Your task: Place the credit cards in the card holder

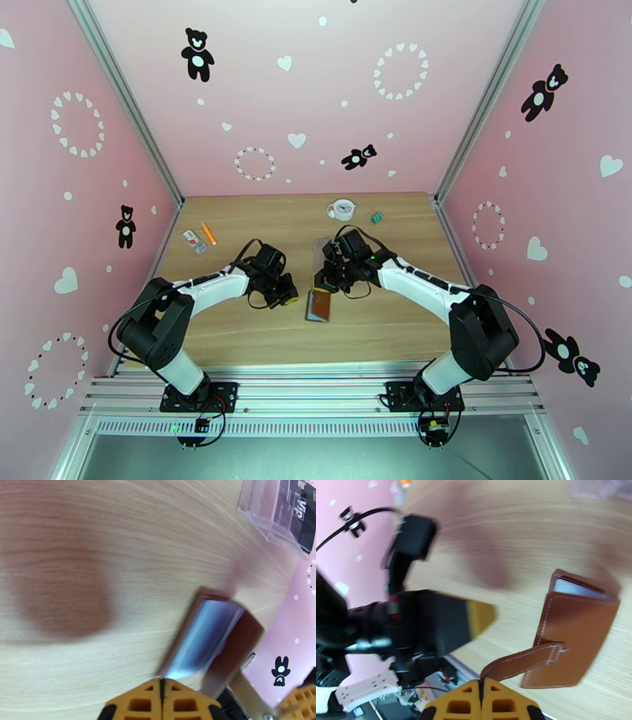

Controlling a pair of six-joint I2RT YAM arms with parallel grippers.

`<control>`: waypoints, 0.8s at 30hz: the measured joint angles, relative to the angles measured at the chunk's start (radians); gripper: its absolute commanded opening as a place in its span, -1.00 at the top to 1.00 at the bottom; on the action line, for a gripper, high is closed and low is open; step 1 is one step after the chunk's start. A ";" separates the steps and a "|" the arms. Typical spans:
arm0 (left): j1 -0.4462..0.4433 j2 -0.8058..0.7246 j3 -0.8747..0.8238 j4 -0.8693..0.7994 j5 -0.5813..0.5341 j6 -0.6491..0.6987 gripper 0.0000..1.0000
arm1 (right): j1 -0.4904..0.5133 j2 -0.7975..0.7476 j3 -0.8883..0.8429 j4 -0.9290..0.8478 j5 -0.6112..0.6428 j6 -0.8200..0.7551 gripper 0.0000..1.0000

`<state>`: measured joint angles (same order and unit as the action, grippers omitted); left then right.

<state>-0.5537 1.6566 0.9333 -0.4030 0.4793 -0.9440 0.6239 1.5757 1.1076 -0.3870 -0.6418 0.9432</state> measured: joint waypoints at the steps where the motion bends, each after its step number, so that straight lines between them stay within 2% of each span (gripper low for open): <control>1: 0.000 0.000 0.000 0.000 0.000 0.000 0.92 | 0.004 0.000 0.010 0.009 -0.006 0.000 1.00; 10: 0.000 0.007 -0.001 0.021 0.010 0.000 0.94 | 0.008 0.003 0.007 0.024 -0.012 -0.001 1.00; 17: 0.000 0.097 -0.034 0.049 0.010 0.000 0.98 | -0.002 0.003 -0.047 0.036 -0.004 0.000 1.00; 24: -0.006 0.100 -0.035 0.075 0.011 0.008 0.98 | -0.010 0.003 -0.077 0.046 0.002 0.000 1.00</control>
<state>-0.5602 1.7561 0.8982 -0.3283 0.4900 -0.9356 0.6140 1.5787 1.0309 -0.3408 -0.6403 0.9428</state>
